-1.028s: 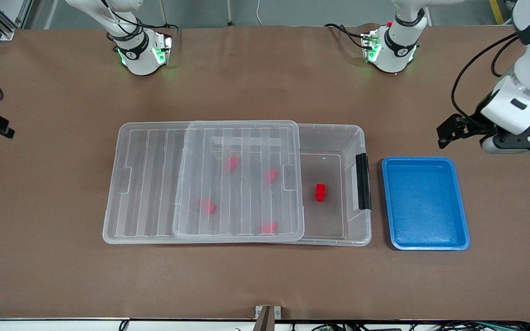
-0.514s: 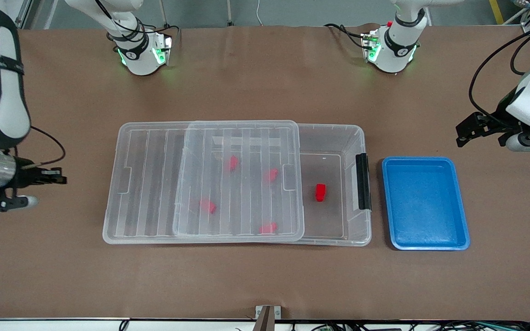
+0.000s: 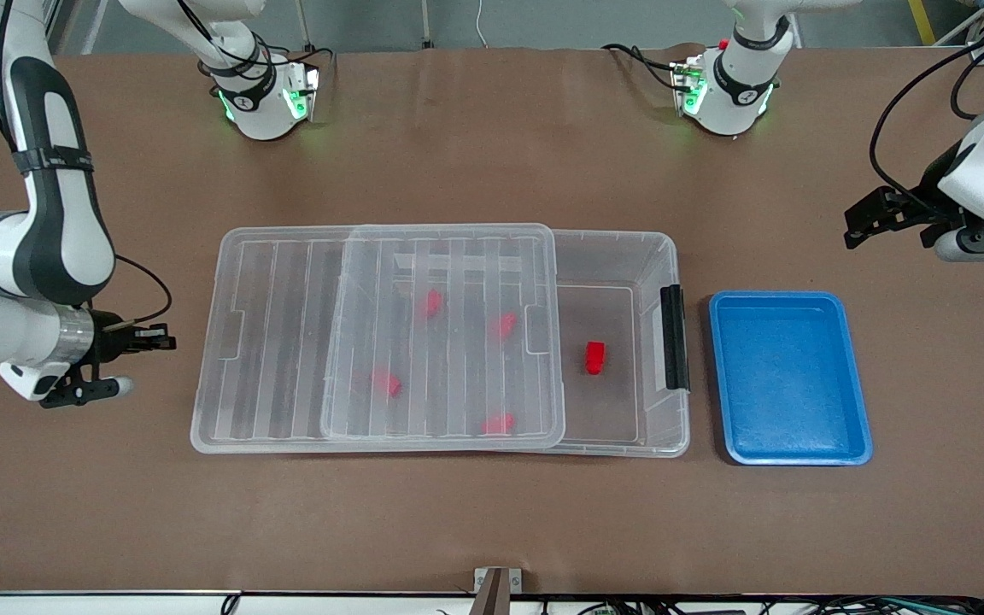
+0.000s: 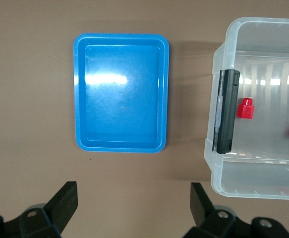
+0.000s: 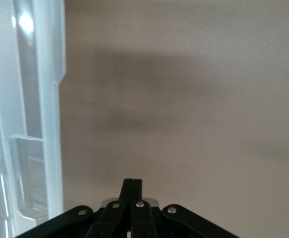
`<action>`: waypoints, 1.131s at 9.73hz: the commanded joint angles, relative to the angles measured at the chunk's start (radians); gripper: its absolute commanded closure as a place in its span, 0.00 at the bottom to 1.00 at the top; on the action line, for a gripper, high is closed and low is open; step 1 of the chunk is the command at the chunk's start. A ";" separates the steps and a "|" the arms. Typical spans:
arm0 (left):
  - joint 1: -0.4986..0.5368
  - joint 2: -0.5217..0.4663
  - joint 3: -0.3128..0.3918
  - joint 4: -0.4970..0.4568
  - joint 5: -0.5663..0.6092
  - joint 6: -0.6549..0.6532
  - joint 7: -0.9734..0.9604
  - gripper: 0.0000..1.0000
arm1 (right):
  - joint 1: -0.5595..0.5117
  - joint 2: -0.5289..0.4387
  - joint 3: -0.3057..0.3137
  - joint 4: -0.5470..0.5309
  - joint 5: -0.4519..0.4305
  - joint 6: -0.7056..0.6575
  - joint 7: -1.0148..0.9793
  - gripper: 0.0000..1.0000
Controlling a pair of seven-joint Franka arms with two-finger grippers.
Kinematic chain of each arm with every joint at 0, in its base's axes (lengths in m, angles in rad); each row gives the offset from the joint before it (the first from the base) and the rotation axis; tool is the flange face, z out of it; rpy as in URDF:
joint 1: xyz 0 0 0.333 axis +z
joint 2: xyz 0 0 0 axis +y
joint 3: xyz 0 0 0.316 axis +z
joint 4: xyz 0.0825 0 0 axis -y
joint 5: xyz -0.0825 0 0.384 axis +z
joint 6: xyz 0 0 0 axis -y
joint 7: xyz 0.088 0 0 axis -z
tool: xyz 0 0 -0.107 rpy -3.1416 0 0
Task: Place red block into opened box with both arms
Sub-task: 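Slide the clear lid back over the box with the right gripper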
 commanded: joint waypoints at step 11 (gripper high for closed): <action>0.005 0.001 0.001 -0.025 -0.026 0.001 0.014 0.00 | 0.019 -0.022 0.213 -0.021 0.065 0.011 0.284 1.00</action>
